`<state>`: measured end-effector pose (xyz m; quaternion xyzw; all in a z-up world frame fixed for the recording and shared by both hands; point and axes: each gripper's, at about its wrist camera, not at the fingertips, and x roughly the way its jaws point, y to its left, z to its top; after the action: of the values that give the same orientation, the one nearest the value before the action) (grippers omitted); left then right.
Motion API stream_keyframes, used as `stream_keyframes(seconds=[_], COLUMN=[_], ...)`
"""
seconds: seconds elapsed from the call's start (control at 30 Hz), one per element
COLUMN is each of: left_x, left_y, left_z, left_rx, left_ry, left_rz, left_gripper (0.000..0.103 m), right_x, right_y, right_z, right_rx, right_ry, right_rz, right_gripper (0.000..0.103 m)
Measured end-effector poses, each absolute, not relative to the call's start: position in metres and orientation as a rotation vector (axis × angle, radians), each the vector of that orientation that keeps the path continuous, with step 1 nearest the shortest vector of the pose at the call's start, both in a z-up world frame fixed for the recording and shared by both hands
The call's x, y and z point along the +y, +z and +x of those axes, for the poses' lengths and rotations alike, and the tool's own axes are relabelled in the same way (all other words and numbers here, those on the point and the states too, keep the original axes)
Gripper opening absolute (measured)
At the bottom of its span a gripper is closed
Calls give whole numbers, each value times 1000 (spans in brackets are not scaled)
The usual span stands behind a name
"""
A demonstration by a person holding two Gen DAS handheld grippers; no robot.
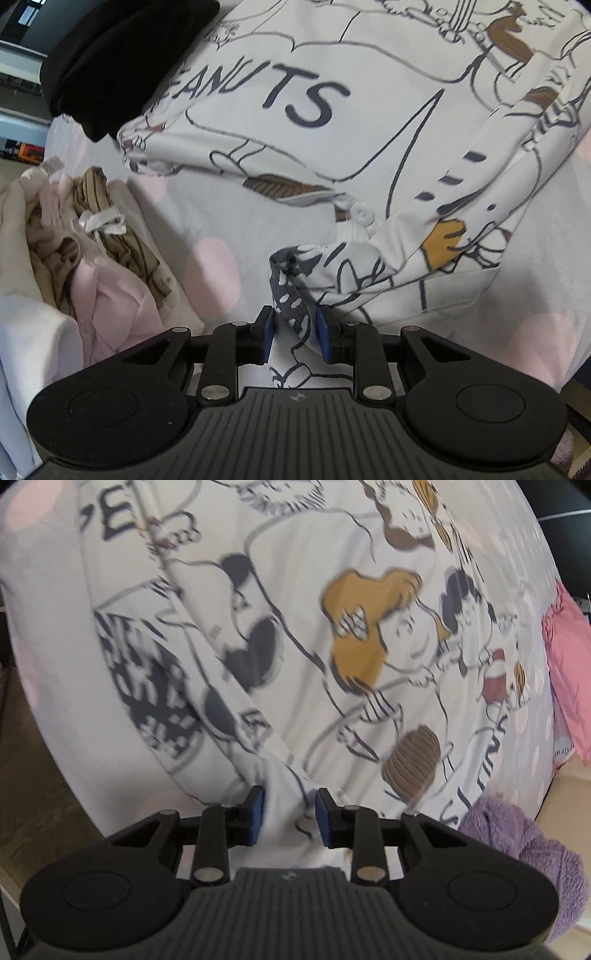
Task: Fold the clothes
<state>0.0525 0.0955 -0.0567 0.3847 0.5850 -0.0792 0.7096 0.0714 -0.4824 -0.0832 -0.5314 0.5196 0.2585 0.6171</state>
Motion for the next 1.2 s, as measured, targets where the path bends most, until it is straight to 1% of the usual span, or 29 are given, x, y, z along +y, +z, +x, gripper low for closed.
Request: stream_keyframes(seconds=[0.07, 0.2, 0.23, 0.27, 0.33, 0.37, 0.4, 0.5, 0.73, 0.97, 1.1, 1.2], left_x=[98, 103, 105, 106, 109, 110, 112, 117, 124, 145, 150, 147], left_y=[-60, -63, -62, -62, -60, -58, -56, -48, -25, 38, 76, 95], left_z=[53, 55, 55, 56, 56, 56, 55, 52, 36, 11, -3, 0], left_rx=[1316, 1339, 1341, 1344, 1343, 1338, 1333, 1317, 1249, 1078, 988, 947], left_ry=[-161, -138, -137, -135, -133, -131, -126, -108, -27, 85, 105, 109], left_rz=[854, 840, 830, 820, 800, 792, 780, 745, 717, 545, 453, 459], left_gripper=[22, 22, 22, 22, 22, 17, 11, 4, 2, 2, 2, 2], right_x=[-489, -482, -479, -476, -476, -478, -480, -490, -515, -538, -547, -548], right_y=[-82, -89, -93, -98, -107, -109, -109, -92, -40, 16, 38, 57], right_z=[78, 77, 74, 71, 70, 71, 71, 70, 64, 40, 29, 32], right_rx=[1216, 1232, 1228, 1225, 1225, 1224, 1220, 1177, 1064, 996, 956, 904], right_ry=[592, 634, 639, 643, 596, 563, 528, 420, 140, -29, -91, -146], right_rz=[-1206, -1165, -1175, -1186, -1213, -1207, -1189, -1115, -925, -803, -766, -751], right_gripper=[35, 48, 48, 47, 34, 12, 6, 4, 3, 3, 3, 3])
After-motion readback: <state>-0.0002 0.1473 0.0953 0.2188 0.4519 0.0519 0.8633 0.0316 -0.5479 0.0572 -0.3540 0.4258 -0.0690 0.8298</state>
